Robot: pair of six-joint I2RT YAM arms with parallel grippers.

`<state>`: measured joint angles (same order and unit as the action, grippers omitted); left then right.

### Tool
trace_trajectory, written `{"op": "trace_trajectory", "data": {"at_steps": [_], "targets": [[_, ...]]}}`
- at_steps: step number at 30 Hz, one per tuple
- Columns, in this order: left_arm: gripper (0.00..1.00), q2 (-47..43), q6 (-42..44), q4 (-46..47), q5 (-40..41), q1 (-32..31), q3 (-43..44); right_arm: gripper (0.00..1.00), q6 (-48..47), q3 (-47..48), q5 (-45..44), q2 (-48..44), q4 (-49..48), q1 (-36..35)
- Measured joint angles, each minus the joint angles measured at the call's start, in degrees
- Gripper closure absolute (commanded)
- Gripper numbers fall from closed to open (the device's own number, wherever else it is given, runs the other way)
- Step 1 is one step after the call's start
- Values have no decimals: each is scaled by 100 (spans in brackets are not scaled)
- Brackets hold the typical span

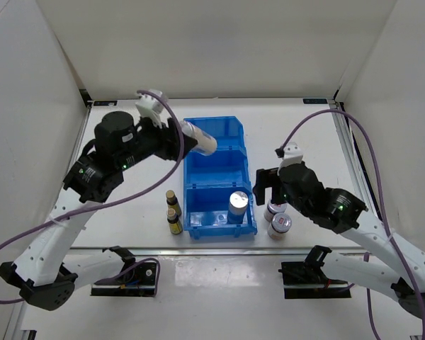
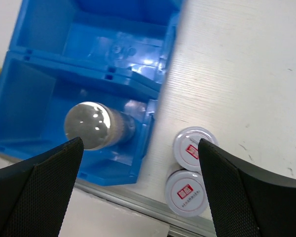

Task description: Organize the condiment bottles

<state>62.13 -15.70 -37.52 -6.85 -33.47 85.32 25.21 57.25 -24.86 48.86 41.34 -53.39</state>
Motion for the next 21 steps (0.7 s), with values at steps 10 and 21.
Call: {"op": "trace_trajectory", "data": {"at_steps": [10, 21], "targets": [[89, -17, -140, -382, -365, -1108, -1502, 0, 448, 4, -785, -533, 339, 0], [89, 529, -166, -339, 245, -1587, -1834, 0, 651, 120, -994, -208, 732, 0]]}}
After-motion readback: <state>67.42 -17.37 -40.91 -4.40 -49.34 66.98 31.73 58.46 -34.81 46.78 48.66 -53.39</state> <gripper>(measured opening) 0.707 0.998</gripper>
